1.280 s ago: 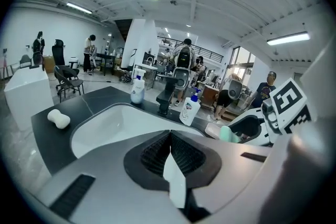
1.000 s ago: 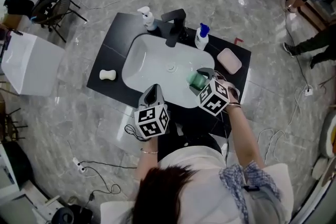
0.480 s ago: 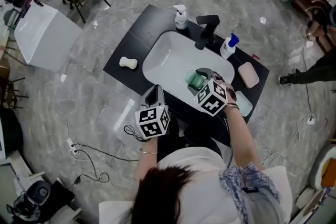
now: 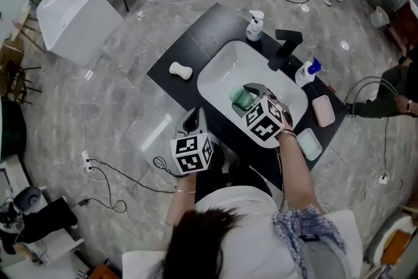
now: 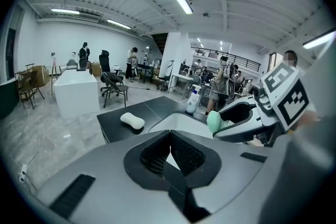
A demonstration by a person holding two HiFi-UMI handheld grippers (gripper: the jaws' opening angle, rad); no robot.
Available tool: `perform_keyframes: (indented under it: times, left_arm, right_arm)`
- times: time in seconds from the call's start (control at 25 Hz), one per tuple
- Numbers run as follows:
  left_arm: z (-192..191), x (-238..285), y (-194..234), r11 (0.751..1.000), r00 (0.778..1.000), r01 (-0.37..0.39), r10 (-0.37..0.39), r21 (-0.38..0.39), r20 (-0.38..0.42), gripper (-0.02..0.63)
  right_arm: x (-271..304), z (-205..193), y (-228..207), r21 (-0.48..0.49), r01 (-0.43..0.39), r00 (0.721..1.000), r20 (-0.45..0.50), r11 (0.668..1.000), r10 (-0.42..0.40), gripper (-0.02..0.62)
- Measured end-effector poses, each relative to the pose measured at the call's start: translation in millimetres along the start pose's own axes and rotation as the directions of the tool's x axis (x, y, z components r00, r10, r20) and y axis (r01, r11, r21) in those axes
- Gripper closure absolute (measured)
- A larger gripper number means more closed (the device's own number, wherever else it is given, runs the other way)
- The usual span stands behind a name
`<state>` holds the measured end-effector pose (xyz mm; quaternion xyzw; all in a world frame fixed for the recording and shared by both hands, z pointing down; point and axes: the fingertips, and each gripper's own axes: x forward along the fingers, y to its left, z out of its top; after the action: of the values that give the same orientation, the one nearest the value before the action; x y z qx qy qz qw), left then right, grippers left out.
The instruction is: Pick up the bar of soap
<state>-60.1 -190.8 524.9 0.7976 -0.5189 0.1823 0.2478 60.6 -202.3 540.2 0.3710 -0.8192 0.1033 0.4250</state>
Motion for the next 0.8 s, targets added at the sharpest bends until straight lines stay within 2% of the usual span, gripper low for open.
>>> perform_keyframes:
  times: [0.24,0.8]
  left_arm:
    - [-5.4,4.8,20.4,1.000,1.000,-0.016,0.016,-0.017,-0.023,0.597]
    - [28.1,43.9,68.4,1.000,1.000,0.001,-0.001,-0.017,-0.019,0.597]
  right_arm:
    - [24.6,22.0,2.8,-0.006,-0.025,1.000,0.010,1.000,0.025,0.330]
    - [76.6,80.0,-19.4,-0.012,-0.027,1.000,0.001,1.000,0.027,0.330]
